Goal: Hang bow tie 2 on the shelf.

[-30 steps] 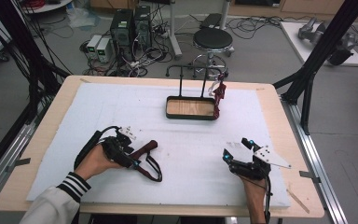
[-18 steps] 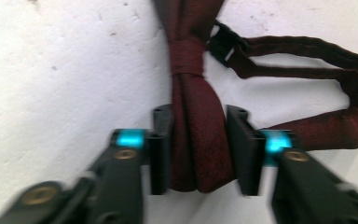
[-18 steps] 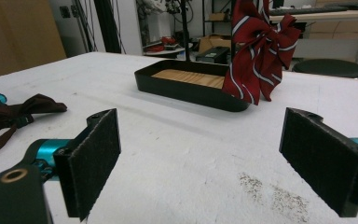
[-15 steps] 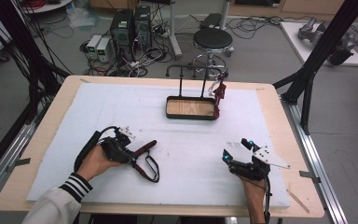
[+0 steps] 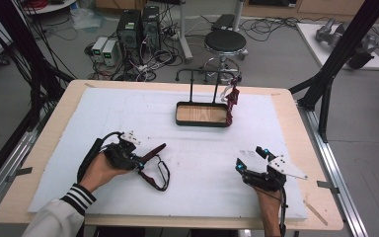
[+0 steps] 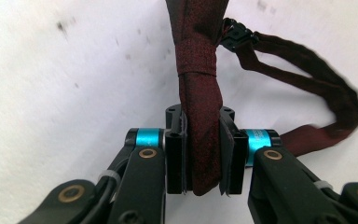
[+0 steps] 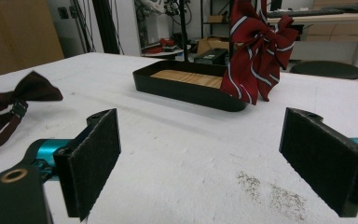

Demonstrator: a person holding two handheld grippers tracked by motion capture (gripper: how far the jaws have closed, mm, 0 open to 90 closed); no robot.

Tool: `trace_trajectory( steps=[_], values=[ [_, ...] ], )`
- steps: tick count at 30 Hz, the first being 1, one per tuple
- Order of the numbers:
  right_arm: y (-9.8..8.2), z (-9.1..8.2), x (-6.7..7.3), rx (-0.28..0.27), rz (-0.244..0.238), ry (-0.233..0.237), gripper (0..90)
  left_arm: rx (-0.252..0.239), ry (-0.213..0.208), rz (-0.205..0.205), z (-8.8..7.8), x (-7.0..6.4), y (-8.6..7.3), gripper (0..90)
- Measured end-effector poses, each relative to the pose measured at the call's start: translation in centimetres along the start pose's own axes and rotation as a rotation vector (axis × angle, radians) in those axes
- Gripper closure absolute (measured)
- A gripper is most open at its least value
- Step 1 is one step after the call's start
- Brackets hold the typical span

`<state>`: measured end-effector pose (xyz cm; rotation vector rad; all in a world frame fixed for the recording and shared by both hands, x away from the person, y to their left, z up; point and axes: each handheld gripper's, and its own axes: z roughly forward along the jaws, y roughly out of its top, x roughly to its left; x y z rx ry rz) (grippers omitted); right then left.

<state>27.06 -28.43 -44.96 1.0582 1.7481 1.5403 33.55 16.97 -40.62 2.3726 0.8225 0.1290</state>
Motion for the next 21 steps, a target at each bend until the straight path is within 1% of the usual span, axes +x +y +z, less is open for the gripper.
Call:
trace_trajectory(
  steps=[4, 7, 8, 11, 12, 13, 14, 16, 21],
  values=[
    [0.0, -0.1, 0.0, -0.004, -0.005, -0.001, 11.7, -0.074, 0.007, 0.001, -0.8, 0.1, 0.2, 75.8],
    [0.0, -0.1, 0.0, -0.014, -0.009, -0.006, 11.7, -0.113, 0.02, 0.007, -1.5, 0.3, 0.4, 76.1],
    [0.0, -0.1, 0.0, -0.016, -0.011, -0.007, 11.7, -0.135, 0.026, 0.004, -1.8, 0.4, 0.5, 76.1],
    [-0.1, -0.1, 0.1, -0.018, -0.013, -0.007, 11.6, -0.178, 0.038, 0.011, -2.5, 0.6, 0.8, 76.3],
    [0.0, -0.1, 0.1, -0.023, -0.02, -0.007, 11.7, -0.187, 0.044, 0.013, -2.7, 0.6, 1.0, 76.4],
    [0.0, -0.1, 0.1, -0.025, -0.021, -0.008, 11.7, -0.209, 0.055, 0.011, -2.9, 0.6, 1.2, 76.4],
    [-0.1, -0.1, 0.1, -0.021, -0.014, -0.005, 11.7, -0.228, 0.06, 0.013, -3.1, 0.7, 1.4, 76.5],
    [-0.1, -0.1, 0.2, -0.025, -0.019, -0.005, 11.6, -0.266, 0.068, 0.018, -3.6, 0.7, 1.8, 76.6],
    [-0.1, -0.1, 0.2, -0.027, -0.025, -0.007, 11.7, -0.307, 0.087, 0.035, -4.5, 0.8, 2.7, 76.6]
  ],
)
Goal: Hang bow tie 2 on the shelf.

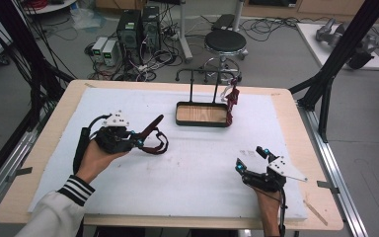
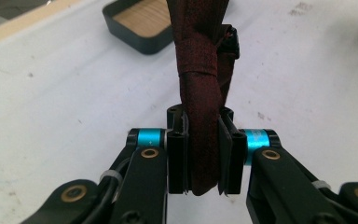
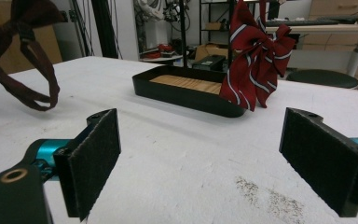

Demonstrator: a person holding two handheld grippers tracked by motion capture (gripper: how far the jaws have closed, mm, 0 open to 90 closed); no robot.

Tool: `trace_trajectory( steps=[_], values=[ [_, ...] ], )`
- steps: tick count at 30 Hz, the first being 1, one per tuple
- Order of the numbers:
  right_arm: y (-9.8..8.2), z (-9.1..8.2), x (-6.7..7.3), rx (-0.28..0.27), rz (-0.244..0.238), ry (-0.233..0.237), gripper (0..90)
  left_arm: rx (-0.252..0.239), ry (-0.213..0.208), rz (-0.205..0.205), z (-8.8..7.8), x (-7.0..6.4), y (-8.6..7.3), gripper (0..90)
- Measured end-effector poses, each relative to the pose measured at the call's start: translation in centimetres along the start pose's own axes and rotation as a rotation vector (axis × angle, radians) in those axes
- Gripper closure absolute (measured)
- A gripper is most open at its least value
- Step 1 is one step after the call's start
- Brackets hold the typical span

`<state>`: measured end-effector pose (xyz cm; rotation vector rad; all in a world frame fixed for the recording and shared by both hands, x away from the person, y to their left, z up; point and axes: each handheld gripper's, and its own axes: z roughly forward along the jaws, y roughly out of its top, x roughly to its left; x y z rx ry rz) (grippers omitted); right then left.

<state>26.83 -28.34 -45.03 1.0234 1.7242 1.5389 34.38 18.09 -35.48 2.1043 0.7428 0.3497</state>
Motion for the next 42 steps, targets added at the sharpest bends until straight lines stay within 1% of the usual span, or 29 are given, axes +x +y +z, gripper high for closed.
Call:
trace_trajectory(
  steps=[3, 4, 5, 7, 8, 11, 13, 17, 20, 24, 28, 32, 38, 42],
  values=[
    [0.0, -0.1, 0.0, -0.007, 0.002, -0.006, 11.7, -0.024, 0.01, 0.012, -0.2, 0.1, 0.4, 76.6],
    [0.0, -0.1, 0.0, -0.012, -0.004, -0.007, 11.7, -0.033, 0.008, 0.01, -0.2, 0.1, 0.6, 76.6],
    [0.0, -0.1, 0.1, -0.01, 0.001, -0.006, 11.7, -0.035, 0.003, 0.012, -0.3, 0.1, 0.7, 76.6],
    [0.0, -0.1, 0.1, -0.015, -0.005, -0.004, 11.7, -0.043, -0.017, 0.007, -0.2, 0.2, 0.9, 76.6],
    [0.0, -0.1, 0.2, -0.018, -0.005, -0.004, 11.7, -0.049, -0.023, 0.012, -0.2, 0.3, 1.0, 76.6],
    [0.0, 0.0, 0.3, -0.016, -0.013, -0.001, 11.7, -0.059, -0.025, 0.02, -0.2, 0.4, 1.4, 76.6],
    [0.0, 0.0, 0.4, -0.018, -0.01, -0.004, 11.7, -0.074, -0.026, 0.019, -0.2, 0.4, 1.7, 76.6],
    [0.0, -0.1, 0.4, -0.027, -0.021, -0.01, 11.7, -0.103, -0.029, 0.014, 0.0, 0.3, 2.4, 76.6],
    [-0.1, -0.2, 0.4, -0.039, -0.024, -0.014, 11.7, -0.116, -0.026, 0.033, 0.1, 0.1, 2.9, 76.6],
    [-0.1, -0.3, 0.3, -0.049, -0.028, -0.016, 11.7, -0.136, -0.025, 0.039, 0.4, 0.2, 3.8, 76.6],
    [-0.2, -0.3, 0.3, -0.058, -0.04, -0.022, 11.7, -0.166, -0.04, 0.042, 0.6, 0.5, 4.6, 76.6],
    [-0.3, -0.4, 0.4, -0.063, -0.038, -0.028, 11.7, -0.185, -0.036, 0.047, 0.9, 0.8, 5.7, 76.6],
    [-0.3, -0.5, 0.3, -0.075, -0.032, -0.031, 11.6, -0.201, -0.021, 0.059, 1.1, 1.1, 7.4, 76.6],
    [-0.4, -0.6, 0.4, -0.079, -0.033, -0.034, 11.7, -0.19, -0.008, 0.07, 1.5, 1.3, 8.4, 76.6]
  ],
)
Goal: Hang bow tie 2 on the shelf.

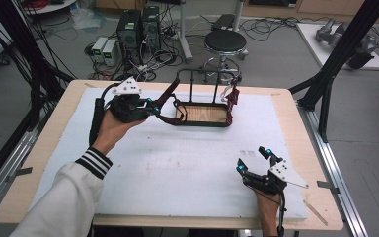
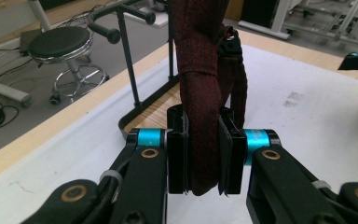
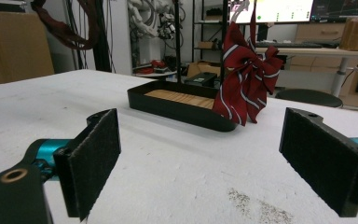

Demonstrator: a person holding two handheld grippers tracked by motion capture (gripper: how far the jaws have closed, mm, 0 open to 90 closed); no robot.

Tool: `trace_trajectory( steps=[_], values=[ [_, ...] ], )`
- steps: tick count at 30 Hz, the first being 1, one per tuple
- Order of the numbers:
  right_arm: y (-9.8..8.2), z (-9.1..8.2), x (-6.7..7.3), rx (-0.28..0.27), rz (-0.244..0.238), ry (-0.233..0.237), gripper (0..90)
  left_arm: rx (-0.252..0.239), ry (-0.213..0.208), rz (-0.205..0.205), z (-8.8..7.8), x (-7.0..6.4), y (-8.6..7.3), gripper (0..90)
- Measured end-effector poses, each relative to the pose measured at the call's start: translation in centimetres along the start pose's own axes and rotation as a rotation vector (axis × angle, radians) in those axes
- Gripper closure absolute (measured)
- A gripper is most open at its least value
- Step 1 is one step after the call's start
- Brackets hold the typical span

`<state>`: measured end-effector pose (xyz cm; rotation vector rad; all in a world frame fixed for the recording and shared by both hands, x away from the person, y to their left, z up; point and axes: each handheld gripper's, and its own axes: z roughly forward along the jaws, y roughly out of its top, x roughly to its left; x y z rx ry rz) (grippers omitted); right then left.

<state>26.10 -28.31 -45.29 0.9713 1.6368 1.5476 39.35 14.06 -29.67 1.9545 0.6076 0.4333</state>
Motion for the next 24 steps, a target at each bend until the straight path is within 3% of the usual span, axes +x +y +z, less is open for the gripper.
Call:
trace_trajectory(
  steps=[5, 13, 24],
  values=[
    [-0.1, -0.1, 0.0, -0.01, -0.006, -0.003, 11.7, 0.004, 0.0, 0.0, 1.1, 0.4, 0.5, 76.6],
    [-0.1, -0.1, 0.2, -0.013, -0.021, -0.009, 11.7, -0.03, 0.02, -0.012, 2.6, 1.4, 1.5, 76.6],
    [-0.1, -0.1, 0.4, -0.013, -0.031, -0.012, 11.7, -0.05, 0.035, -0.034, 3.5, 3.2, 1.9, 76.6]
  ],
)
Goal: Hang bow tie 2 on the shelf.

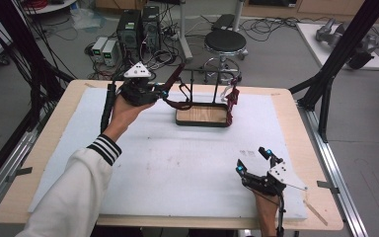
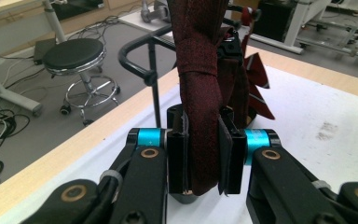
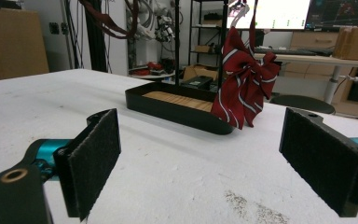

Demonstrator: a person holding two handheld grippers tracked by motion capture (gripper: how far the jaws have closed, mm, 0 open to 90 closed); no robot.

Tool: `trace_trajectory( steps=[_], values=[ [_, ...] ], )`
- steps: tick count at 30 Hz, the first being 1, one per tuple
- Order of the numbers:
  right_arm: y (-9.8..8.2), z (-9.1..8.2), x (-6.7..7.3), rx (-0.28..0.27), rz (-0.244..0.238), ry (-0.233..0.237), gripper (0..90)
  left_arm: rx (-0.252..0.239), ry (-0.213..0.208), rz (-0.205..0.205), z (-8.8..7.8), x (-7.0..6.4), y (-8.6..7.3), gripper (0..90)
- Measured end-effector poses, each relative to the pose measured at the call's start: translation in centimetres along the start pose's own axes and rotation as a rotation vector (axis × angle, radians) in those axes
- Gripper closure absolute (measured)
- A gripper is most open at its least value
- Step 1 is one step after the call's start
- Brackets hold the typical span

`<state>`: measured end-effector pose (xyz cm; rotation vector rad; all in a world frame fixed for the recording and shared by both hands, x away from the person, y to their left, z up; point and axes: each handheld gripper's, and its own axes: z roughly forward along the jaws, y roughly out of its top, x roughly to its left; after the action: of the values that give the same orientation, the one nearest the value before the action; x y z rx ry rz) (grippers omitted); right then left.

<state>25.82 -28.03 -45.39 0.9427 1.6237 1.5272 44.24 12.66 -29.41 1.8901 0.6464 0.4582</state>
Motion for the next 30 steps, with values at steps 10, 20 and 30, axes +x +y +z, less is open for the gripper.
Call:
trace_trajectory(
  steps=[10, 20, 30],
  values=[
    [0.0, 0.0, 0.0, -0.003, 0.003, -0.002, 11.6, -0.012, 0.009, -0.015, 1.3, 1.1, -0.1, 76.6],
    [0.0, 0.0, 0.0, -0.002, 0.002, -0.001, 11.6, -0.028, 0.031, -0.029, 2.2, 1.9, 0.6, 76.5],
    [0.0, 0.0, -0.1, -0.005, 0.003, 0.0, 11.6, -0.025, 0.069, -0.063, 3.2, 2.7, 0.4, 76.5]
  ],
)
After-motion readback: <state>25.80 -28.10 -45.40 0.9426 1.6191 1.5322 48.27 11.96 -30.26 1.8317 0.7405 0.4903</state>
